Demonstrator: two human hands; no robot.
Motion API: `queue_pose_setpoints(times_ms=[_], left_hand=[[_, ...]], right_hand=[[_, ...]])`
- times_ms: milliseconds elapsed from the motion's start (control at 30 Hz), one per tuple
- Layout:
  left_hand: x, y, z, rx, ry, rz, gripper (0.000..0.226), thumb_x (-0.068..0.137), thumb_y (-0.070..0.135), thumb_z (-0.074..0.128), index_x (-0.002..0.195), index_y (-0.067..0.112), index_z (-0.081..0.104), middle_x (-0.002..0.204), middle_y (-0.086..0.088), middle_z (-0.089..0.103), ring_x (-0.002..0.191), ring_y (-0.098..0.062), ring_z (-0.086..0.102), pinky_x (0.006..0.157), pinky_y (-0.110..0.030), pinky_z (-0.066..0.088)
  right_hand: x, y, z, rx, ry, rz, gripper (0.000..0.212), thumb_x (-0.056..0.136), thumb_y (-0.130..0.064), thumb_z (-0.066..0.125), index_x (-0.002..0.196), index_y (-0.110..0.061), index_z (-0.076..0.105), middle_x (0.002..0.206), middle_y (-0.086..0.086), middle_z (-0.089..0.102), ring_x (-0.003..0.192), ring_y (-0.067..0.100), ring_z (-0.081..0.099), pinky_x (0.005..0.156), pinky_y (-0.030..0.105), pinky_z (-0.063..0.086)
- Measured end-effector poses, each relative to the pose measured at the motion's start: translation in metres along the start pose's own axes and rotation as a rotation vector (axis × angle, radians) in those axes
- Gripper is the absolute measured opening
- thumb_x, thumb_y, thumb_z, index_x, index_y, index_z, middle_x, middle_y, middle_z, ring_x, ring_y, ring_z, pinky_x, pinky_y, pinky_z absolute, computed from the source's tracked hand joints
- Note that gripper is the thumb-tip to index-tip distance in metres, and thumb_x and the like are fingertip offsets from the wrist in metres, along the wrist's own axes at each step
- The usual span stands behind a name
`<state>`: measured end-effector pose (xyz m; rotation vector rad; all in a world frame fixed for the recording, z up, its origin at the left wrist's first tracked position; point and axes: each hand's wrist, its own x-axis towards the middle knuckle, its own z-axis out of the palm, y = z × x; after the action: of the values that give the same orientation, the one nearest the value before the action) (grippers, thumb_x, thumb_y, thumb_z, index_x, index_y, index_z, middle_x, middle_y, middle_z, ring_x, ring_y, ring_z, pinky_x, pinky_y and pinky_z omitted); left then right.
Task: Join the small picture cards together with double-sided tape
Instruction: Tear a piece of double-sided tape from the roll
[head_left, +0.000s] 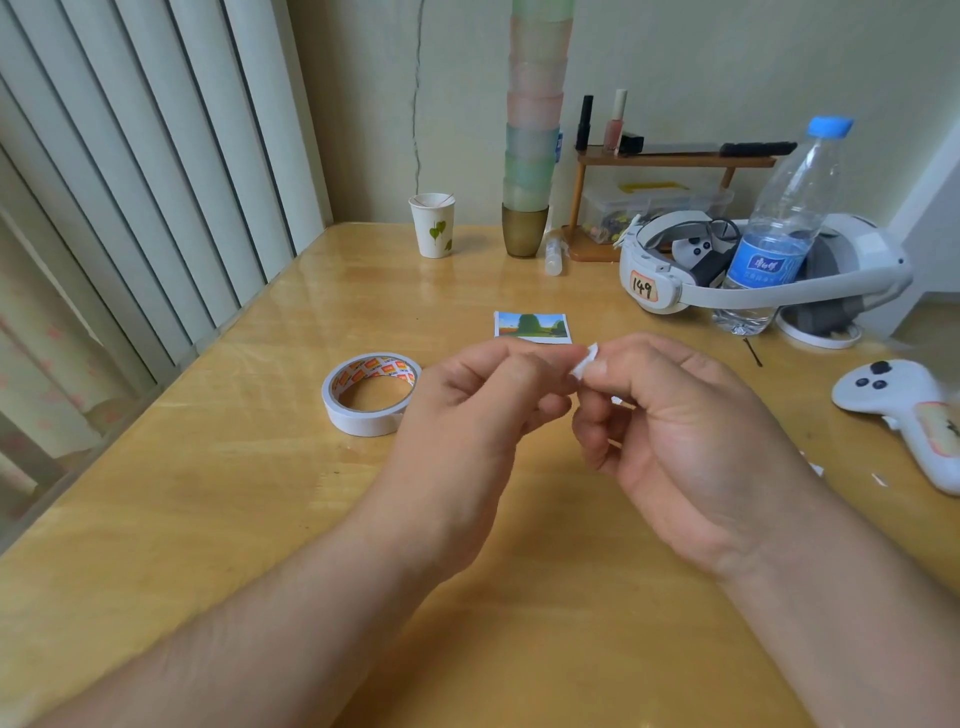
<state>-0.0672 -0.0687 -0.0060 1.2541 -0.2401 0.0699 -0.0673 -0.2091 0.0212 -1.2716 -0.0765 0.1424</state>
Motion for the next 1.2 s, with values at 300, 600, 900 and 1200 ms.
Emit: queue_pose_setpoints(times_ms=[300, 600, 900, 1200], left_hand=[[-0.001, 0.000, 0.002, 0.100, 0.117, 0.100, 0.010, 0.087, 0.020, 0.073, 0.082, 0.014, 0.080, 0.097, -0.019, 0.078, 0.103, -0.040, 0.072, 0.106, -0.060, 0.051], [-0.009, -0.007, 0.015, -0.011, 0.148, 0.007, 0.018, 0.101, 0.015, 0.064, 0.098, 0.000, 0.073, 0.111, -0.027, 0.073, 0.114, -0.041, 0.068, 0.103, -0.048, 0.057], [-0.006, -0.004, 0.011, -0.008, 0.183, 0.046, 0.018, 0.097, 0.023, 0.070, 0.095, 0.010, 0.080, 0.105, -0.020, 0.076, 0.098, -0.029, 0.070, 0.105, -0.058, 0.053], [-0.008, -0.002, 0.011, 0.191, 0.171, 0.263, 0.015, 0.096, -0.001, 0.068, 0.087, 0.006, 0.078, 0.085, 0.002, 0.077, 0.073, 0.000, 0.069, 0.070, -0.012, 0.053]], right_hand=[[0.004, 0.013, 0.002, -0.158, 0.042, -0.347, 0.017, 0.072, -0.008, 0.066, 0.061, -0.018, 0.072, 0.054, 0.002, 0.055, 0.055, 0.017, 0.050, 0.055, 0.026, 0.045], [0.000, 0.020, 0.003, -0.459, 0.200, -0.651, 0.003, 0.073, -0.019, 0.071, 0.071, -0.020, 0.073, 0.063, 0.004, 0.068, 0.058, 0.024, 0.065, 0.055, 0.040, 0.056], [0.002, 0.014, 0.003, -0.321, 0.153, -0.483, 0.023, 0.085, -0.001, 0.071, 0.068, -0.017, 0.075, 0.062, 0.000, 0.070, 0.058, 0.015, 0.066, 0.062, 0.026, 0.055], [0.002, 0.016, 0.003, -0.315, 0.176, -0.438, 0.007, 0.078, -0.017, 0.071, 0.076, -0.018, 0.077, 0.068, 0.010, 0.073, 0.063, 0.021, 0.069, 0.065, 0.033, 0.055]])
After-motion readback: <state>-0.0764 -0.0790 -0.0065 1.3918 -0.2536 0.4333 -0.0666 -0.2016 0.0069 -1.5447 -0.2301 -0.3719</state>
